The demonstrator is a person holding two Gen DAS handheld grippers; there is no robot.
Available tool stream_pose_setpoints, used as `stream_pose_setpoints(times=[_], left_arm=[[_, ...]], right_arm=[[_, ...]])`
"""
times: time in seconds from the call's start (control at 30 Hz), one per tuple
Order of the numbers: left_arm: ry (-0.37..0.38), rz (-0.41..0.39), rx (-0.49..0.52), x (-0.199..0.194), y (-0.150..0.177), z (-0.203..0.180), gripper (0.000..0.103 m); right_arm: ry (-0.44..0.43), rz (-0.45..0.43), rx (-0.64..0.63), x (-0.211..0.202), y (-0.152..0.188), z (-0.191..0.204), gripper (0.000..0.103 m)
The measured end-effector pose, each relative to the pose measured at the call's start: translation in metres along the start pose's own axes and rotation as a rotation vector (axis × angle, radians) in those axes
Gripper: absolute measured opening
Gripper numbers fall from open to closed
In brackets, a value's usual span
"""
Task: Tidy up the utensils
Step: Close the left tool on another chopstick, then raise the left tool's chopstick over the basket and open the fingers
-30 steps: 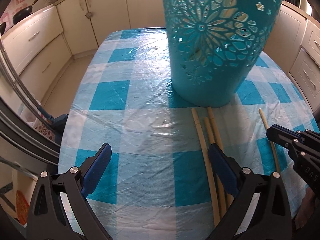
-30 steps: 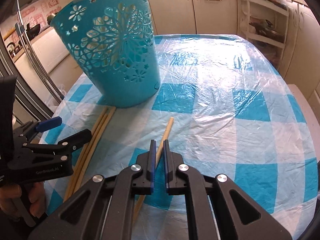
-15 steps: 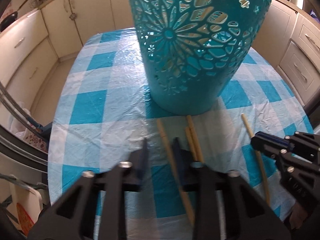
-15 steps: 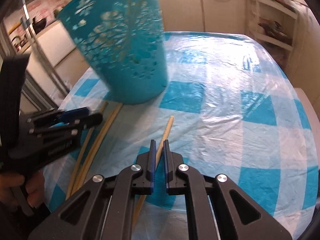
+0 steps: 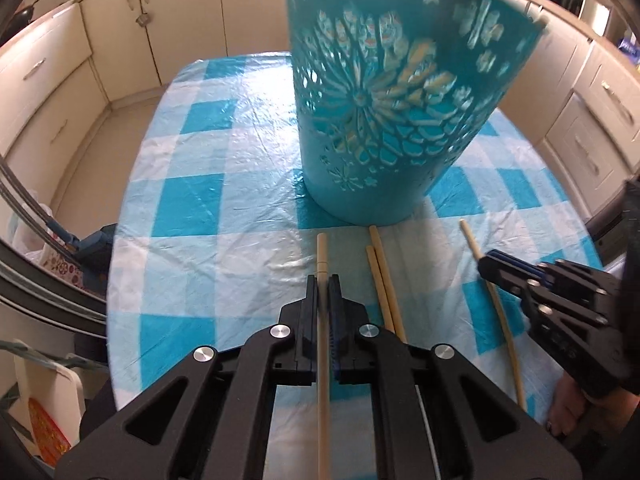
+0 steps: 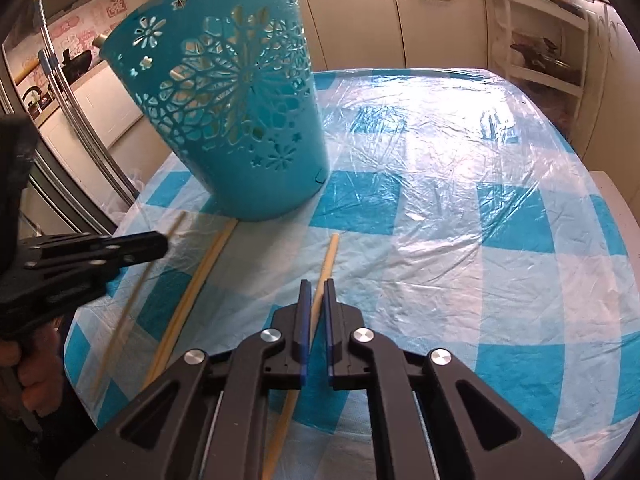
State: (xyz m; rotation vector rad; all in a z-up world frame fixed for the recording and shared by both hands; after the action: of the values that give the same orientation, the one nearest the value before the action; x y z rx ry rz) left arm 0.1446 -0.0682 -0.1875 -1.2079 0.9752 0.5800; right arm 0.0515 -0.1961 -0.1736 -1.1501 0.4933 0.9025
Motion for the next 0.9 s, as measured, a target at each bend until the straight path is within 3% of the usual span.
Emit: stream_pose_setpoints(times=[0.27,0.5,0.57,0.73,0.9], left_arm=[[0.103,-0.106,-0.049,-0.080,-0.019,0.019,0.005],[0.204,-0.308,-0.109,-0.173,-0.072,0.030,0.005],[0.224,-0.397,-0.127,-0.196,-0.097,0.029,0.005],[0.227,-0.593,-0.157,-0.221,-0.150,0.019,0.005],[0.173,-0.716,-0.202,-0.212,-0.197,0.012,0.005]], right_arm=[[-0.032,-0.006,0.024,-0.003,-0.002,-0.009,0.005],[-0.060,-0.009,0.045,-0.004,-0.003,-0.015,0.005],[-0.070,-0.010,0.053,-0.006,-0.003,-0.016,0.005],[-0.089,-0.013,0.070,-0.009,-0.002,-0.019,0.005],[-0.109,-0.015,0.084,-0.014,-0.003,-0.025,0.005]])
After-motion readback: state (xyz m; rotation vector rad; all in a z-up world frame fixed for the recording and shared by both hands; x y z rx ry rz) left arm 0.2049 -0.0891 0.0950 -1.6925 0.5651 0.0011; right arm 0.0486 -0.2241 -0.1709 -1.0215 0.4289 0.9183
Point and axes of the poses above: each gripper's, at about its wrist camera, not at the fingertips, and x roughly the way its jaws point, z to its left, y to its underside, the point moved 8 cm from there along x, roughly the way its jaws point, and after that the axes turned 9 degrees about -y, right-handed, at the moved point
